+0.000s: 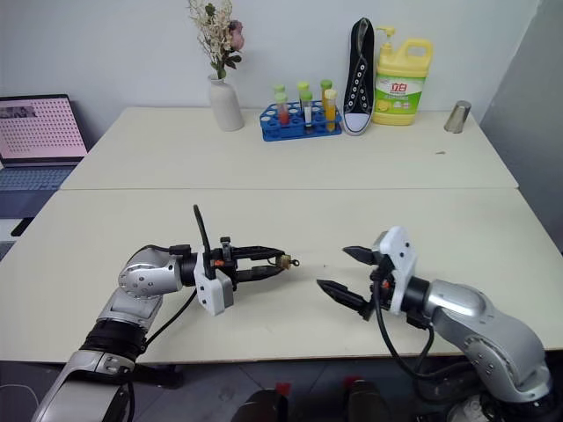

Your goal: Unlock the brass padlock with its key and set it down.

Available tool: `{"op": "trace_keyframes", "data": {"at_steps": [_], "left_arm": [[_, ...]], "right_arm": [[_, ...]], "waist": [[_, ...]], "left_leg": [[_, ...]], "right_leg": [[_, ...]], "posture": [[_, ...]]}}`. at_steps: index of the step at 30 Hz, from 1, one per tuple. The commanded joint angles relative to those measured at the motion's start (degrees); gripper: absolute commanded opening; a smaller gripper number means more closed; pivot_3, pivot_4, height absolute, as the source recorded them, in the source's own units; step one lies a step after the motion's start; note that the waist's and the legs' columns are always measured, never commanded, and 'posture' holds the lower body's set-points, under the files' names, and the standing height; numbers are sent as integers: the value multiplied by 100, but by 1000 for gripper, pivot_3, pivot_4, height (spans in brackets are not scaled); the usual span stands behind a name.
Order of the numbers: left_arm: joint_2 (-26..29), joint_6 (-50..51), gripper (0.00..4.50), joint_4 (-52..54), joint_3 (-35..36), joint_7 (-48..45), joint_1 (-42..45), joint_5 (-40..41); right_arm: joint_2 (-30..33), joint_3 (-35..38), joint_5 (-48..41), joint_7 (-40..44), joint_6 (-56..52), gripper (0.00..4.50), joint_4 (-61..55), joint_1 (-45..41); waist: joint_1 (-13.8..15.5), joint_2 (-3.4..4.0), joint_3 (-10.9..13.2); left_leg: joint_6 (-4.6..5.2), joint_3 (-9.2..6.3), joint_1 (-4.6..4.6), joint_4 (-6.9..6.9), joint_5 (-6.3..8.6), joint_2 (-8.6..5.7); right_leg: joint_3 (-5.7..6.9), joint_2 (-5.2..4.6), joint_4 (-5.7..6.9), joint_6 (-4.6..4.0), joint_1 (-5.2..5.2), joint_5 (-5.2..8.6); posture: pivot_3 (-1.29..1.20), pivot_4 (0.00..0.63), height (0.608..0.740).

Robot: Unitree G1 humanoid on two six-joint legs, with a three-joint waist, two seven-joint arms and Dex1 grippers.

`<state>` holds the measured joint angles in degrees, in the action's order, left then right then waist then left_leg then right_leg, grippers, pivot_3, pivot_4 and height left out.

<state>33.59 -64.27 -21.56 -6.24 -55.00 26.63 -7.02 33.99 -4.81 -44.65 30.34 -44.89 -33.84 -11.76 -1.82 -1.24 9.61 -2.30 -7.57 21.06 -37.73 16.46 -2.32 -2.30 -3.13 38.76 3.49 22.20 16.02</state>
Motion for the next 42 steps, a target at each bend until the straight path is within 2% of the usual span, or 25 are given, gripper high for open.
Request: {"op": "trace_keyframes", "data": {"at_steps": [1, 8, 19, 23, 32, 33, 42], "left_arm": [[215, -375, 955, 86, 93, 478, -48, -216], [317, -494, 955, -8, -60, 1151, 32, -636], [428, -334, 955, 144, -296, 1701, 62, -962], [431, -235, 955, 290, -357, 1819, 39, -1007], [436, -61, 955, 462, -476, 2060, -28, -1125], [447, -70, 955, 439, -486, 2086, -31, -1147], [515, -117, 955, 388, -534, 2237, -57, -1258]], "right_arm": [[-219, -80, -345, 168, -252, 4500, 107, -395], [-432, -260, -421, 304, -635, 4500, 360, -885], [-632, -439, -124, 303, -714, 4500, 696, -1121], [-612, -473, -50, 380, -718, 3584, 757, -1155], [-657, -502, 44, 506, -734, 210, 798, -1203], [-674, -477, 12, 508, -756, 0, 804, -1211], [-686, -395, -13, 611, -765, 0, 761, -1209]], "waist": [[-1, 1, 1], [22, 2, 2], [11, 4, 3], [10, 5, 3], [10, 6, 4], [10, 6, 4], [10, 7, 5]], "left_leg": [[0, 0, 0, 1, 0, 0], [0, -2, 2, -1, 0, -3], [0, -1, 2, 1, 0, -5], [0, -1, 3, 1, 0, -4], [0, -1, 3, 1, 0, -4], [0, -1, 3, 1, 0, -5], [0, -1, 4, 2, 0, -4]], "right_leg": [[0, 0, 1, 0, 1, 0], [2, -4, 0, 0, 1, 0], [3, -2, 4, 0, 7, 0], [3, -2, 4, 0, 7, 0], [3, -2, 4, 0, 7, 0], [3, -2, 4, 0, 7, 0], [4, -2, 2, 0, 7, 0]], "posture": [[0, 150, 740], [0, 150, 740], [0, 150, 740], [0, 150, 740], [0, 150, 740], [0, 150, 740], [0, 150, 740]]}}
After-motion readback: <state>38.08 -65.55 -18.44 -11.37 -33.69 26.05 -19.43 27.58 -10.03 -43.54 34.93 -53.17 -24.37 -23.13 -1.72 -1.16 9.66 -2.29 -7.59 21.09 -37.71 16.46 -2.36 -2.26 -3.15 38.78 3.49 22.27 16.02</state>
